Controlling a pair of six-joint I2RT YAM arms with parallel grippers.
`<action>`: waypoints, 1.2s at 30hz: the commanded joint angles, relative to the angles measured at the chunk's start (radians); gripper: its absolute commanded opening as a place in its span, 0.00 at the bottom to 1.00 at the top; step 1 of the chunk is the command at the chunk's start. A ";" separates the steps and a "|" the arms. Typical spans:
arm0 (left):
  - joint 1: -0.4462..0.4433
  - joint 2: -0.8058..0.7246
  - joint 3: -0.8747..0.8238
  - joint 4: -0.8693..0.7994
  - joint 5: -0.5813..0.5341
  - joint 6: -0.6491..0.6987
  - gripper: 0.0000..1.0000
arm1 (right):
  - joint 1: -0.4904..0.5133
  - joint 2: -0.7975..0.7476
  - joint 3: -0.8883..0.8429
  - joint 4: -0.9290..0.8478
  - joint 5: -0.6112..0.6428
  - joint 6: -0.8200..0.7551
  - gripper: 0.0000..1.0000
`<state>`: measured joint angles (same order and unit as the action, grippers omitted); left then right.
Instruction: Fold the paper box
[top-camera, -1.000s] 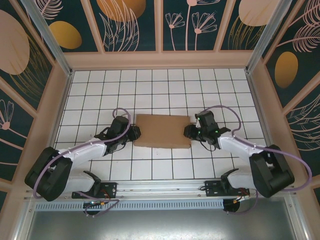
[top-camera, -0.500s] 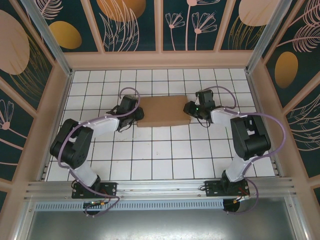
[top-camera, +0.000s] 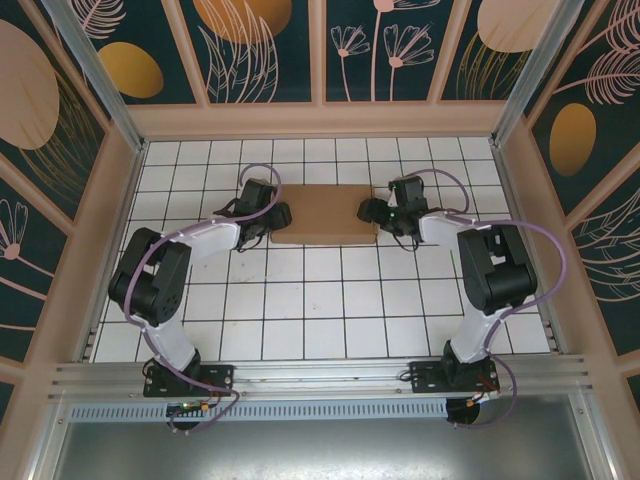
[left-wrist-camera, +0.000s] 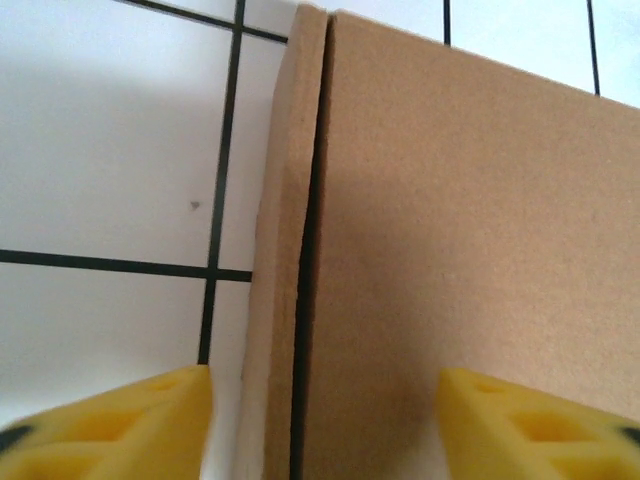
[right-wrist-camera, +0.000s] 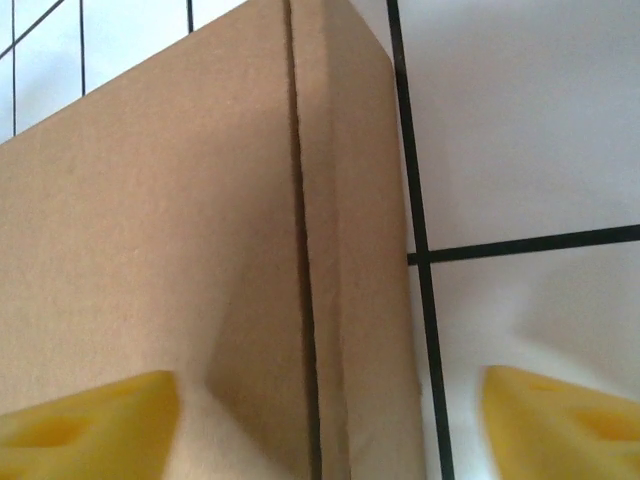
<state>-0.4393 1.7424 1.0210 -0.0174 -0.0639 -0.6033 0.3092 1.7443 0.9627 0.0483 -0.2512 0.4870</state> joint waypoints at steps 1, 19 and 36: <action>0.001 -0.196 -0.006 -0.009 -0.105 0.060 0.79 | 0.001 -0.189 0.000 -0.010 0.049 -0.090 0.99; 0.105 -0.685 -0.800 0.890 -0.439 0.740 0.99 | 0.066 -0.835 -0.763 0.841 0.419 -0.752 0.99; 0.439 -0.236 -0.789 1.281 0.011 0.541 0.99 | -0.413 -0.172 -0.849 1.492 0.117 -0.417 0.99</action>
<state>-0.0025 1.5028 0.1856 1.2209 -0.2920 -0.0868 -0.0990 1.5684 0.0452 1.4002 0.0006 0.0299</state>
